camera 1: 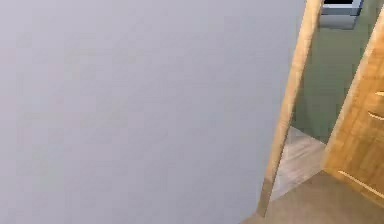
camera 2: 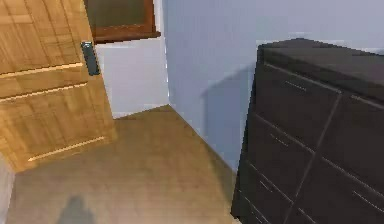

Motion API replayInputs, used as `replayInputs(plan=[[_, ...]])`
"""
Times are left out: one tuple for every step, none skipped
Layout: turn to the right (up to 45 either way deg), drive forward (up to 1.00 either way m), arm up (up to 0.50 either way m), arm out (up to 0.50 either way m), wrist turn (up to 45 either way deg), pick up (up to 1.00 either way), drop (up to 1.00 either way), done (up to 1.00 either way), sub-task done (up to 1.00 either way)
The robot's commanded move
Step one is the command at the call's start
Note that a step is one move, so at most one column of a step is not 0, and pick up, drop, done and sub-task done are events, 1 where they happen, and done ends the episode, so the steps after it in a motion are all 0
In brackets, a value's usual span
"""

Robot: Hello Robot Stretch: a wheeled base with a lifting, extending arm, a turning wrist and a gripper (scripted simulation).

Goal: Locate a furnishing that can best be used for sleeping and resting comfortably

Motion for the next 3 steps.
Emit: replayInputs(plan=[[-45.0, 0.00, 0.00, 0.00, 0.0, 0.00, 0.00, 0.00, 0.00], [-45.0, 0.00, 0.00, 0.00, 0.0, 0.00, 0.00, 0.00, 0.00], [-27.0, 0.00, 0.00, 0.00, 0.0, 0.00, 0.00, 0.00, 0.00]])
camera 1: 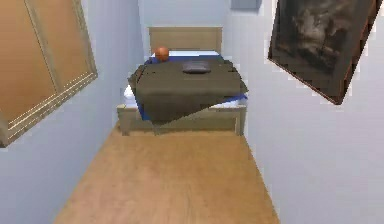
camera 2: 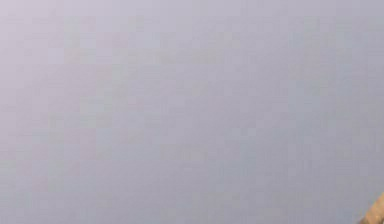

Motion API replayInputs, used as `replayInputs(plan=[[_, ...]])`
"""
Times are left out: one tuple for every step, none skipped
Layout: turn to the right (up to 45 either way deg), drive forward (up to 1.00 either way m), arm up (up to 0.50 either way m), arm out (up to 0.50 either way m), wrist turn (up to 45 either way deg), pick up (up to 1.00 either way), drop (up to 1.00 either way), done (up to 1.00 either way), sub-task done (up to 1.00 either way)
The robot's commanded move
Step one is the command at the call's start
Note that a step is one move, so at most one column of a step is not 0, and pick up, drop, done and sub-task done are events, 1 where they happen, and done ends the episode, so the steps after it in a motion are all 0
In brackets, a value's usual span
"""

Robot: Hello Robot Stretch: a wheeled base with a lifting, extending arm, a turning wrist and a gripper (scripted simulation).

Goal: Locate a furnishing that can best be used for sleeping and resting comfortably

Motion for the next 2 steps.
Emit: replayInputs(plan=[[0.0, 1.00, 0.00, 0.00, 0.0, 0.00, 0.00, 0.00, 0.00], [0.0, 0.35, 0.00, 0.00, 0.0, 0.00, 0.00, 0.00, 0.00]])
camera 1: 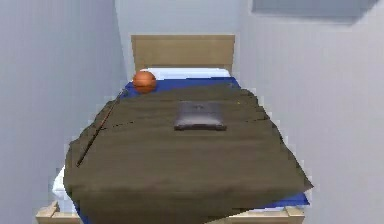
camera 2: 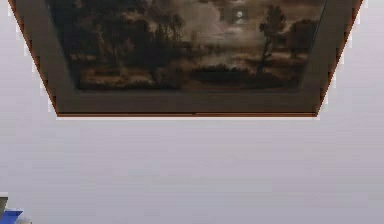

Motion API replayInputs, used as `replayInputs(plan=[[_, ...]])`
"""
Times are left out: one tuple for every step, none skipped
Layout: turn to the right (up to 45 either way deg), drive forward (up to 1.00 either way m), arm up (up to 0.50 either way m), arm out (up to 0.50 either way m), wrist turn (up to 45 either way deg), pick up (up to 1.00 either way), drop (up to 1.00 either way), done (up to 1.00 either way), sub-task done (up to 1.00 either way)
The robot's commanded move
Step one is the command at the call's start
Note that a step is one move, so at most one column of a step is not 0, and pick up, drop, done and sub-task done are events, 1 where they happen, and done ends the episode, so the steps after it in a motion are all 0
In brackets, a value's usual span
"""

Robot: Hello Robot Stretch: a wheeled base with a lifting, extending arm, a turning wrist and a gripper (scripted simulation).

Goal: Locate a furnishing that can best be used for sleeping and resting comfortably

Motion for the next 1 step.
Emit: replayInputs(plan=[[0.0, 0.00, 0.00, 0.00, 0.0, 0.00, 0.00, 1.00, 0.00]])
